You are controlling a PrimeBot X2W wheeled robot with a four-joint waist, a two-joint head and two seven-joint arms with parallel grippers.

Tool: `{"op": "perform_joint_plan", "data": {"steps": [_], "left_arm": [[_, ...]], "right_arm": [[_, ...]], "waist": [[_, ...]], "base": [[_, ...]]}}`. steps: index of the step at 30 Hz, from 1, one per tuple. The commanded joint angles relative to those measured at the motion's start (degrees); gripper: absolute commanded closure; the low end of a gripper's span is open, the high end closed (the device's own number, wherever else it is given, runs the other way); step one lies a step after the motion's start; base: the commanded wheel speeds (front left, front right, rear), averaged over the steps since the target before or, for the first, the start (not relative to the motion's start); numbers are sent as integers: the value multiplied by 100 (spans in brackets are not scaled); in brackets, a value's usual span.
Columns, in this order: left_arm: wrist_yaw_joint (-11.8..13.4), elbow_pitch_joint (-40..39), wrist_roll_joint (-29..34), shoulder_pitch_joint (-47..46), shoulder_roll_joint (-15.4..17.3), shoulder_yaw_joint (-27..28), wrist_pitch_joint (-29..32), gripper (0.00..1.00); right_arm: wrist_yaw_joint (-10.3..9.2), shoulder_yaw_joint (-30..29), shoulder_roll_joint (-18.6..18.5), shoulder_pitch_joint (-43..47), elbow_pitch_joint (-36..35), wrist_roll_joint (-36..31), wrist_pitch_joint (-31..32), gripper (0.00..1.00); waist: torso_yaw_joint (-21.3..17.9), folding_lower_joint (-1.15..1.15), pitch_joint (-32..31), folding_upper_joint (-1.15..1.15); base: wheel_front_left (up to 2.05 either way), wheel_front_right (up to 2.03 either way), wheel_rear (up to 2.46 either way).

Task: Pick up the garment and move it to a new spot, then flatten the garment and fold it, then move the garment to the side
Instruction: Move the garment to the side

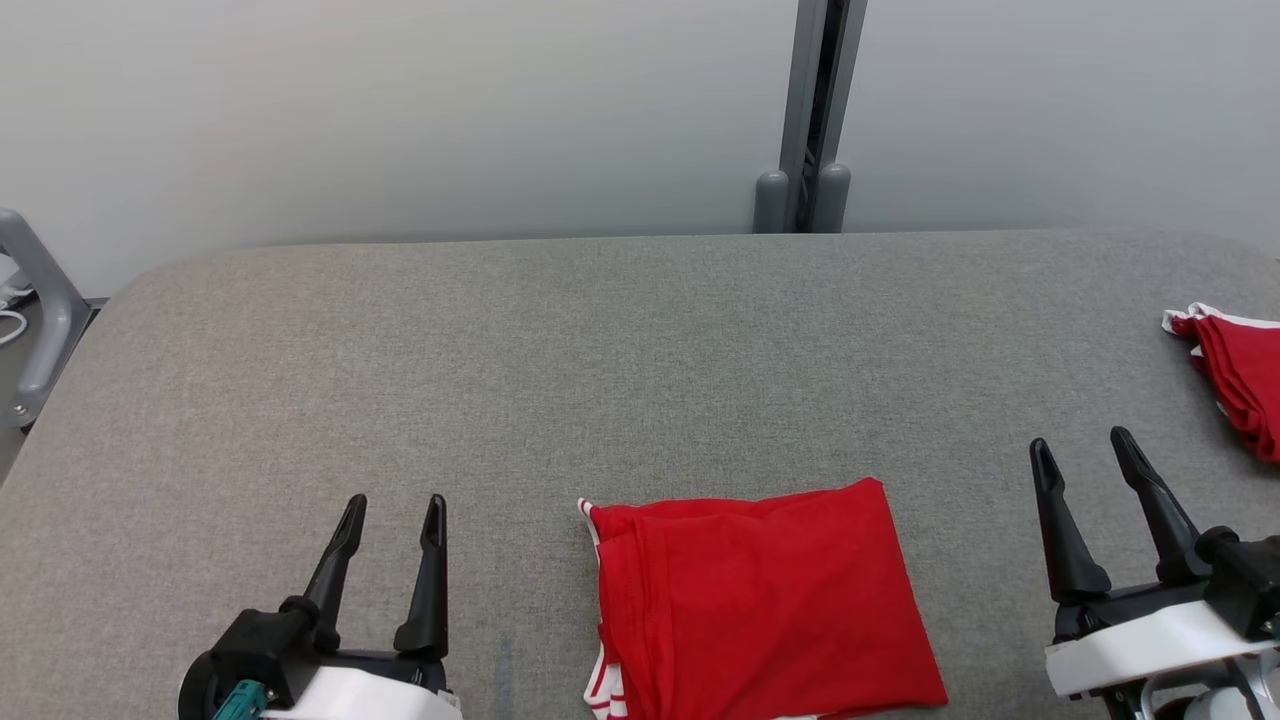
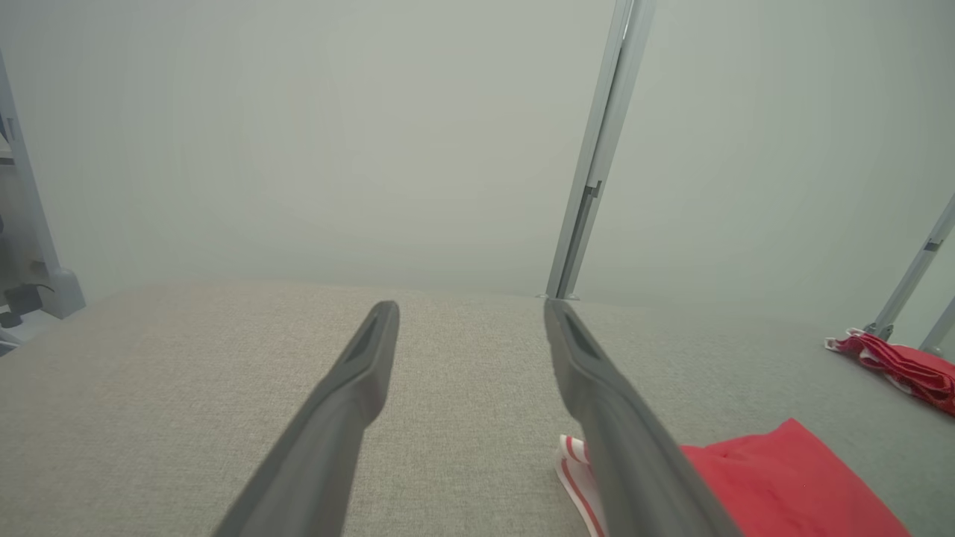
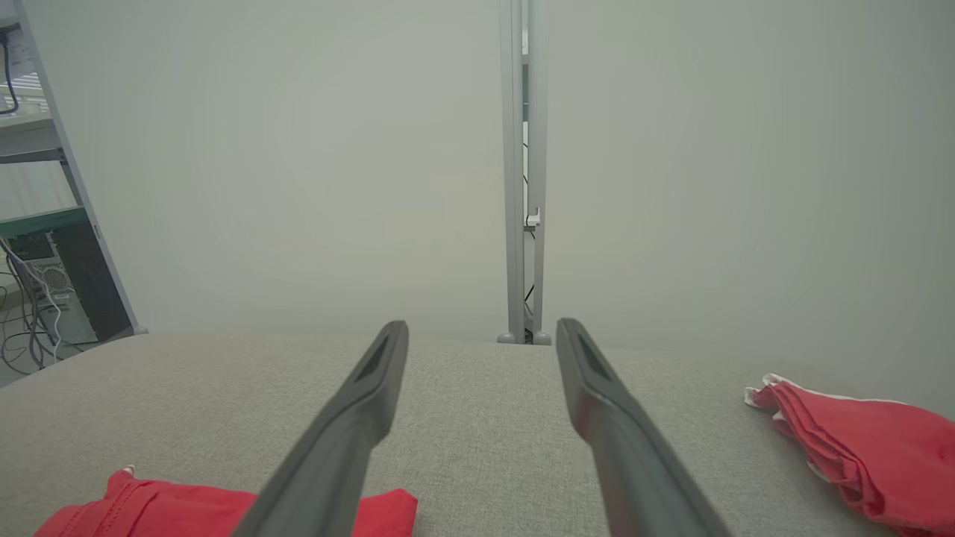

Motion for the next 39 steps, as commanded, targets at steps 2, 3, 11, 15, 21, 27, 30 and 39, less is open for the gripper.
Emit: {"op": "perform_joint_plan", "data": {"steps": [2,3,11,15,21,27,30,39], "left_arm": [[25,8,36,-11,23,11,-22,0],[24,7,38,-14,23,12,-22,0],[19,8,22,-25,23,15,-22,0],[27,14,9,-33,23,-9,-22,0],[40,28,6,-39,23,-16,-22,0],[37,40,5,-37,23,-25,-22,0],[40,33,10,-28,23,-20,-22,0],[24,40,16,-30,23,-26,-22,0]], "right_arm": [[0,1,-10,15,13,14,-29,0],[0,5,-5,13,18,18,-29,0],[0,31,-4,6,60,36,-29,0],[0,29,-13,4,76,40,-29,0],[0,54,-16,15,95,39,-30,0],[0,64,-8,26,105,41,-30,0],[0,69,-6,28,109,44,-30,0],[0,82,3,24,123,58,-30,0]], "waist": [[-4,0,2,0],[-5,0,2,0],[-15,0,7,0],[-10,0,6,0],[0,0,3,0],[5,0,3,0],[3,0,2,0],[-3,0,6,0]], "base": [[0,0,0],[0,0,0],[0,0,0],[0,0,0],[0,0,0],[0,0,0],[0,0,0],[0,0,0]]}}
